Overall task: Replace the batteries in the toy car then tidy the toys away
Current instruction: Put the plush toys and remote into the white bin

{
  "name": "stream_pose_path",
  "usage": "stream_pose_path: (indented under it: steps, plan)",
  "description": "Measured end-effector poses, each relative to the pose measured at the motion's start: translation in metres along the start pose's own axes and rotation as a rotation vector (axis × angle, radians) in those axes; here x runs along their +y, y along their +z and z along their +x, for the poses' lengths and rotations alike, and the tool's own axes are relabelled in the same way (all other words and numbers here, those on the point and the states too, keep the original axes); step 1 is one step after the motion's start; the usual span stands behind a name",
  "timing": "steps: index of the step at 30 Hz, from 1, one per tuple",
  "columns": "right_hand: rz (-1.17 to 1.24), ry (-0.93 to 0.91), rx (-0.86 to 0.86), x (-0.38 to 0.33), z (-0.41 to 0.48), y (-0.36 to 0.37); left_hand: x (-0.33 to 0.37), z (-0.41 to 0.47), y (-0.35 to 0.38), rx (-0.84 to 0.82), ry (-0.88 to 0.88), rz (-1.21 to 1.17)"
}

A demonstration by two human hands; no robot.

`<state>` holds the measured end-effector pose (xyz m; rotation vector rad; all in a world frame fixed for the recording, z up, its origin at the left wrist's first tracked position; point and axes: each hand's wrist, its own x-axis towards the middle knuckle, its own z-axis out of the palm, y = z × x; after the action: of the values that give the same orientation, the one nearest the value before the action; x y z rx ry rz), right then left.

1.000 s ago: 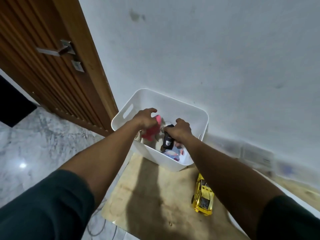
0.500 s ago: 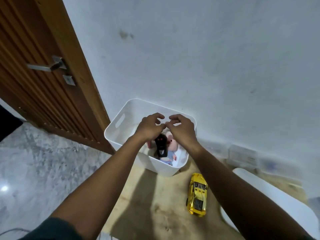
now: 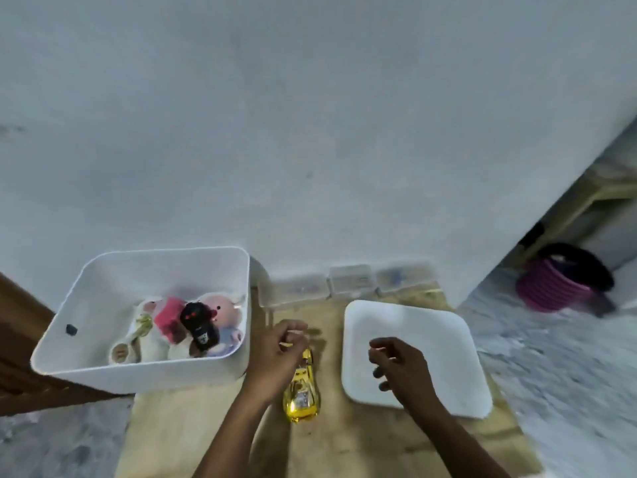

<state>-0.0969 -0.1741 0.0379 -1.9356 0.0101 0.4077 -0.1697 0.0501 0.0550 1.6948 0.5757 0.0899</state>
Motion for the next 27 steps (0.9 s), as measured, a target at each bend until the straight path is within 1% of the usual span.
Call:
stream_pose_path:
  steps: [2, 5, 8, 15, 18, 20, 23, 27]
  plan:
    - [-0.032, 0.060, 0.056, 0.025, 0.006, -0.031, -0.009, 0.010, 0.026, -0.062, -0.045, 0.035]
    - [-0.090, 0.128, 0.130, 0.057, 0.023, -0.068, -0.020, 0.026, 0.057, -0.144, -0.132, 0.152]
    - [-0.192, 0.171, 0.196, 0.084, 0.047, -0.098, -0.031, 0.044, 0.082, -0.196, -0.221, 0.233]
    - [-0.379, 0.302, 0.275, 0.129, 0.098, -0.143, -0.047, 0.081, 0.133, -0.324, -0.267, 0.484]
    - [-0.435, 0.376, 0.248, 0.140, 0.108, -0.147, -0.065, 0.090, 0.143, -0.296, -0.320, 0.479]
    - [-0.457, 0.420, 0.238, 0.140, 0.112, -0.146, -0.065, 0.090, 0.149, -0.261, -0.323, 0.477]
    - [-0.483, 0.435, 0.278, 0.141, 0.114, -0.143, -0.062, 0.090, 0.155, -0.203, -0.349, 0.465]
    - [-0.388, 0.470, 0.333, 0.141, 0.119, -0.141, -0.061, 0.096, 0.153, -0.206, -0.418, 0.372]
